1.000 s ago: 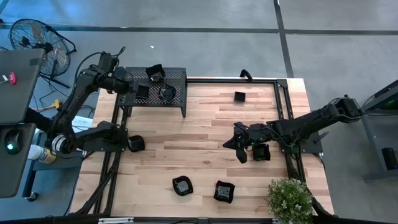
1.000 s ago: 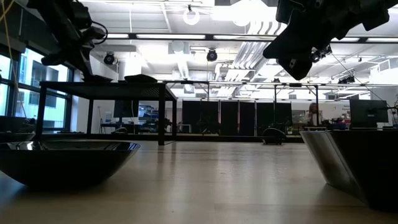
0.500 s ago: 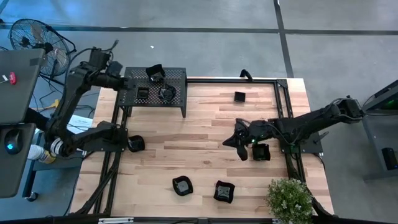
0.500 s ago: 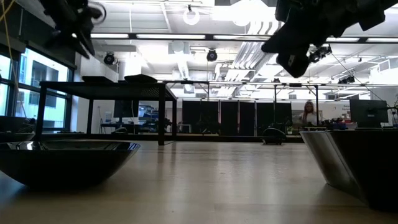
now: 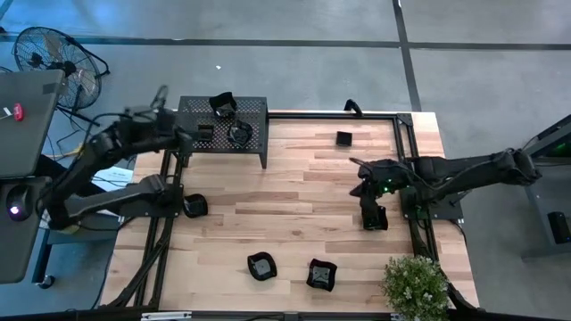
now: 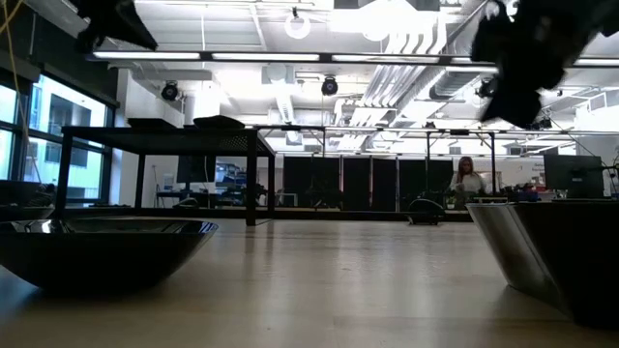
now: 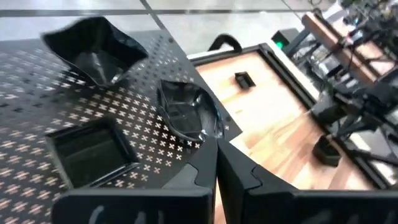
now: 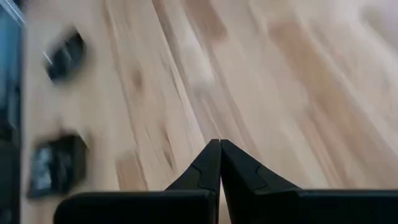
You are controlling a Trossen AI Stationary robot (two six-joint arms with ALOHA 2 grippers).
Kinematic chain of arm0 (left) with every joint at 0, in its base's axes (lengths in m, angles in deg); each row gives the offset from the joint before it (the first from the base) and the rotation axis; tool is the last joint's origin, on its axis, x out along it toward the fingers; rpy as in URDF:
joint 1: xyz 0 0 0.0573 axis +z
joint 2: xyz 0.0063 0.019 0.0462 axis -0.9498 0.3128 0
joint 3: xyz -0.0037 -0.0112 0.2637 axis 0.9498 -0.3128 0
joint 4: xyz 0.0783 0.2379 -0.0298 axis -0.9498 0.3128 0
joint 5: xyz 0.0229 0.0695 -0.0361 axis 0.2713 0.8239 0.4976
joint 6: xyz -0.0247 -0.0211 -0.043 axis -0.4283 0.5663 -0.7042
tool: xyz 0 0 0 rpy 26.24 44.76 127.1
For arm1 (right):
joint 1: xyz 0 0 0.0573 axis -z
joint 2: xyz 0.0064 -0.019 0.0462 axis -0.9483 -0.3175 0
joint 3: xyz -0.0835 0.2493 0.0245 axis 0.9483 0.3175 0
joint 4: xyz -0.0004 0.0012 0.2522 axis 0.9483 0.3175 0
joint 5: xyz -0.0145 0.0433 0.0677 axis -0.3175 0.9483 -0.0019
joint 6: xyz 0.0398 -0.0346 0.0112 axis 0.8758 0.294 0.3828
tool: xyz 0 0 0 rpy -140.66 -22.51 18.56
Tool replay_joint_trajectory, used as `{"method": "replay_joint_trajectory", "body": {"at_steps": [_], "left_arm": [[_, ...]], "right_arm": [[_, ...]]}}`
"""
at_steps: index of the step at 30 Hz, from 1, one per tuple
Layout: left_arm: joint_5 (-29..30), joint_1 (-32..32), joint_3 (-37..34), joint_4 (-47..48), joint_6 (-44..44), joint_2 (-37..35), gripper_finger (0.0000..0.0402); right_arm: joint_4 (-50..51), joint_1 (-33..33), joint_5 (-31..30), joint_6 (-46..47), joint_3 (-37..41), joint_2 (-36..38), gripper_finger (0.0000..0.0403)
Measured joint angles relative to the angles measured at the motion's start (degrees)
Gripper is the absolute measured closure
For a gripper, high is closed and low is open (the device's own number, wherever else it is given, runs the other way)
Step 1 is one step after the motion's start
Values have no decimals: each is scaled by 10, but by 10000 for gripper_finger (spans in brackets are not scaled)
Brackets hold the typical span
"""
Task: Pick & Place Mini shaped plates
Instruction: Stack the black distorted square plate on the other black distorted square plate on the shelf
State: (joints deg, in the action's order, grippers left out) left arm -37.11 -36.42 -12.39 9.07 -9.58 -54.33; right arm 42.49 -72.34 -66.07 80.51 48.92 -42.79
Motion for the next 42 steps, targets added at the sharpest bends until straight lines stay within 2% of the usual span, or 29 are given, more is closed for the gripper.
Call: {"method": "replay_joint_trajectory", "body": {"at_steps": [5,11,15,20,24,28,32,37,42], "left_arm": [[72,-141,-77,-109,-4,22,400],[163,-298,-146,-284,44,75,401],[195,-364,-163,-373,59,88,401],[252,-411,-165,-378,85,90,401],[263,-425,-165,-380,86,90,401],[260,-434,-165,-368,86,90,401],[261,-441,-165,-352,86,90,401],[257,-441,-165,-347,86,90,401],[253,-441,-165,-338,85,90,401]], "right_arm": [[90,2,34,-2,0,-14,372],[150,2,52,8,0,-37,304],[156,2,52,-26,0,-69,271],[164,17,61,-82,0,-138,257],[165,37,84,-99,0,-192,263],[167,48,89,-98,0,-233,287],[166,54,118,-93,0,-258,332],[162,54,153,-38,-1,-248,396],[156,53,169,25,-46,-235,387]]}}
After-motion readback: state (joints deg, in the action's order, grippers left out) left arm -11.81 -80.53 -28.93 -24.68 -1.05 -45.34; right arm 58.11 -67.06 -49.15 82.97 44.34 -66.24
